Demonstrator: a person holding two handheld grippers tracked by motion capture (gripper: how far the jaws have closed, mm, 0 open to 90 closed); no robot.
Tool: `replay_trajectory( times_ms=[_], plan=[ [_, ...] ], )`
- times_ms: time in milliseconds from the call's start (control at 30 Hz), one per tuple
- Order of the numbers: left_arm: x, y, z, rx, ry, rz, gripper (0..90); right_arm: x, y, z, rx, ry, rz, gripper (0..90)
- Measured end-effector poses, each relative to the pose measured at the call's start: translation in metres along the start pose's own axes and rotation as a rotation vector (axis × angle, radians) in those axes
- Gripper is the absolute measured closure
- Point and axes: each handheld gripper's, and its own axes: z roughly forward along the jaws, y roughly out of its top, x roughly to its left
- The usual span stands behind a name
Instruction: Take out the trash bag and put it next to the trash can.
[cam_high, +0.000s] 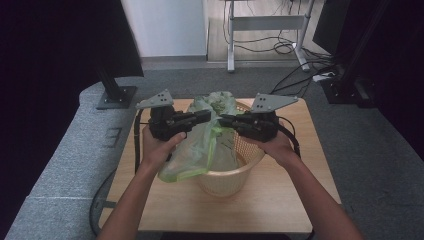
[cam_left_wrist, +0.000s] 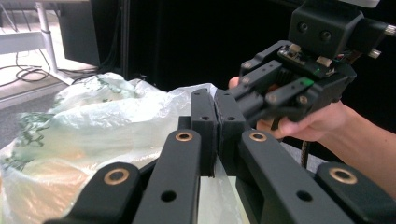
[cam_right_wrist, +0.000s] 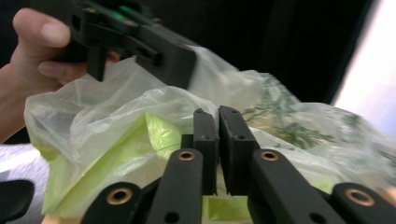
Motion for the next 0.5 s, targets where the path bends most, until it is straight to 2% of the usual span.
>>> replay_trajectory(
  times_ms=[67,133,233,333,367,400,433,500],
  plan=[
    [-0.001,0.000,0.003,0.005,-0.005,0.001,88.5,0.002,-0.001,0.005,0.025,0.011,-0.014,83.2],
    [-0.002,0.001,0.005,0.010,-0.011,0.001,88.4,0.003,-0.002,0.009,0.035,0.016,-0.012,77.0],
    [-0.003,0.001,0.008,0.014,-0.019,0.001,88.3,0.003,-0.002,0.014,0.030,0.020,-0.006,50.3],
    [-0.004,0.001,0.011,0.020,-0.029,0.004,88.1,0.002,-0.001,0.020,0.041,0.024,0.010,41.1],
    [-0.005,0.001,0.012,0.020,-0.030,0.005,88.0,0.001,0.000,0.023,0.045,0.026,0.009,41.9],
    [-0.005,0.001,0.012,0.021,-0.031,0.006,87.8,0.002,0.000,0.025,0.051,0.026,0.002,47.4],
    [-0.005,0.001,0.013,0.021,-0.033,0.006,87.5,0.003,0.000,0.027,0.059,0.026,-0.005,56.5],
    [-0.005,0.001,0.012,0.022,-0.029,0.010,85.4,0.005,0.000,0.029,0.077,-0.006,-0.028,75.4]
  ],
)
